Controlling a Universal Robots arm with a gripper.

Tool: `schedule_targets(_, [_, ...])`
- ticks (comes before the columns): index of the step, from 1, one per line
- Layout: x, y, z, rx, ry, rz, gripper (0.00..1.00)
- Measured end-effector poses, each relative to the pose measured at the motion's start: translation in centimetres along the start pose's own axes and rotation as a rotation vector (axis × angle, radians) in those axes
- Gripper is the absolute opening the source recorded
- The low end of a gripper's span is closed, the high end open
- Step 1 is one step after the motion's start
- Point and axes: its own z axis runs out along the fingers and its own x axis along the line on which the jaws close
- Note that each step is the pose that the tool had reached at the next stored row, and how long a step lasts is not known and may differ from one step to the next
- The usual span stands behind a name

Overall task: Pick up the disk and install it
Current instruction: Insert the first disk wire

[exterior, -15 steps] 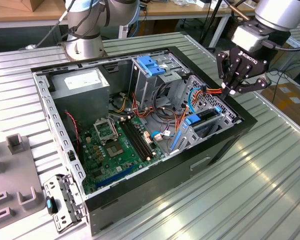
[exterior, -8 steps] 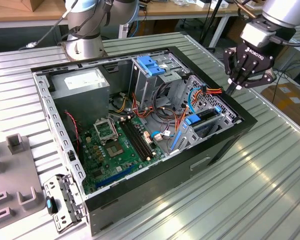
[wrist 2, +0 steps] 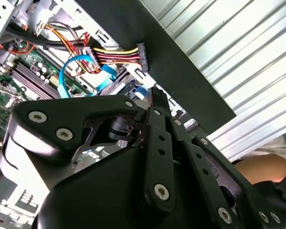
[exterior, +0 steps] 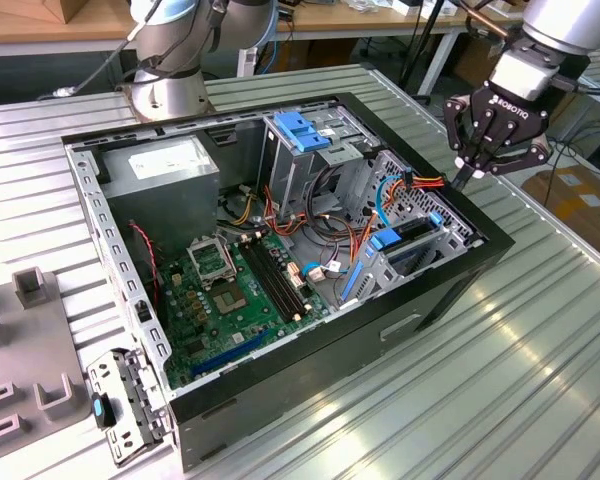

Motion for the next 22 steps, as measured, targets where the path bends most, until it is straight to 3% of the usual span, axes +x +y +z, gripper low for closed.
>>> schedule_targets(3, [-0.30,-0.21,-0.01,0.0005,0.0014,-0.035,0.11])
schedule_targets(5, [-1.73,-0.72,-0.01,0.0006,0.0013,-0.036,0.11])
schedule_targets(7, [-2.27,-0.92,0.00,0.0006,0.0011,-0.036,0.11])
schedule_targets(22, [-2.28,-0.93,-0.02,0.0003,0.0021,-0.036,0.11])
